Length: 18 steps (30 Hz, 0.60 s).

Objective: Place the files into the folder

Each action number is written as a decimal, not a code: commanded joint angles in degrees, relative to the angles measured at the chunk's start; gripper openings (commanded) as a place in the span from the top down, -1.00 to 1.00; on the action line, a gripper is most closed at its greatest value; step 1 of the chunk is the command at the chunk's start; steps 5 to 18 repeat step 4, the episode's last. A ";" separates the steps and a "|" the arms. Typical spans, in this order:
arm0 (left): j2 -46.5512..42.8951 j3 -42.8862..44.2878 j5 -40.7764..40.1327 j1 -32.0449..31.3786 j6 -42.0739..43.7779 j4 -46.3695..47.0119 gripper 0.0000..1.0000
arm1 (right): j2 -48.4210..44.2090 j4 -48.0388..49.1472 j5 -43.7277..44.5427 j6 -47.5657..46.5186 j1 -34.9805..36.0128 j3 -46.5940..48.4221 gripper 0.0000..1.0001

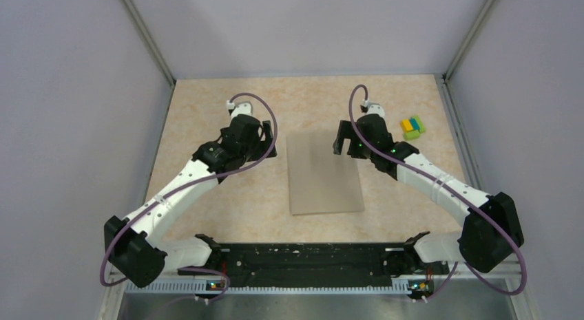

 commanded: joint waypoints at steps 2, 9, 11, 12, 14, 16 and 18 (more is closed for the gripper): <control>-0.52 1.65 -0.65 0.18 0.44 0.13 -0.97 | -0.95 1.86 0.42 -0.79 -0.35 2.69 -0.98; -0.72 1.45 -0.49 0.19 0.34 0.28 -0.97 | -1.11 1.97 0.36 -0.84 -0.39 2.43 -0.97; -0.72 1.45 -0.49 0.19 0.34 0.28 -0.97 | -1.11 1.97 0.36 -0.84 -0.39 2.43 -0.97; -0.72 1.45 -0.49 0.19 0.34 0.28 -0.97 | -1.11 1.97 0.36 -0.84 -0.39 2.43 -0.97; -0.72 1.45 -0.49 0.19 0.34 0.28 -0.97 | -1.11 1.97 0.36 -0.84 -0.39 2.43 -0.97; -0.72 1.45 -0.49 0.19 0.34 0.28 -0.97 | -1.11 1.97 0.36 -0.84 -0.39 2.43 -0.97; -0.72 1.45 -0.49 0.19 0.34 0.28 -0.97 | -1.11 1.97 0.36 -0.84 -0.39 2.43 -0.97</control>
